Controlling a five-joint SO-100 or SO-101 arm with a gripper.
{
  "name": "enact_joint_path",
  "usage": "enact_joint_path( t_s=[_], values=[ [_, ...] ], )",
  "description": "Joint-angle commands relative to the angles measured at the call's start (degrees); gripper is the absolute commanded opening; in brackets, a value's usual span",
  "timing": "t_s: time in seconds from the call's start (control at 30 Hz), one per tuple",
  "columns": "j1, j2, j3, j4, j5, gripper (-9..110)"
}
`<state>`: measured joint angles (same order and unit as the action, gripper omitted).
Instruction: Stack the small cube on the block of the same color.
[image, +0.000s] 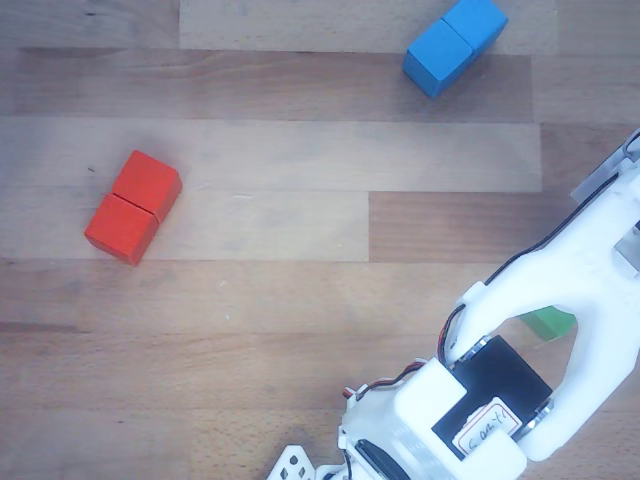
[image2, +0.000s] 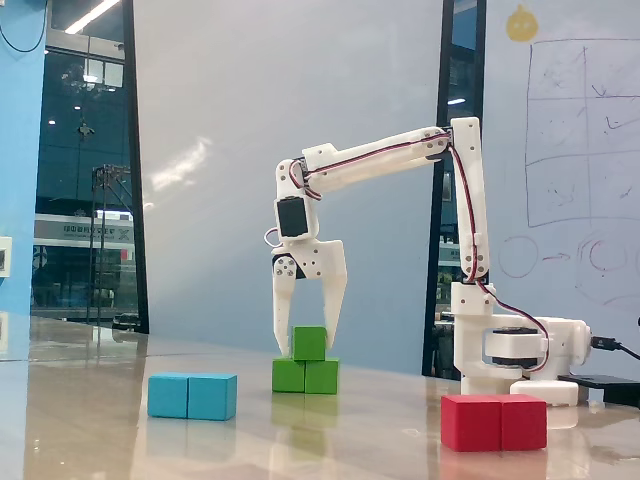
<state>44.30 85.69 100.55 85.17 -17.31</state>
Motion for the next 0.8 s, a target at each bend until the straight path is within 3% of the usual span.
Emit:
enact_joint_path(
  t_s=[0.0, 0.37, 0.77],
  values=[
    [-0.44, 2.99, -0.53, 0.09, -1.67, 21],
    [-0.35, 3.16, -0.53, 0.44, -4.31, 46],
    [-15.12, 7.03, -0.35, 0.53, -4.13, 42]
  ],
)
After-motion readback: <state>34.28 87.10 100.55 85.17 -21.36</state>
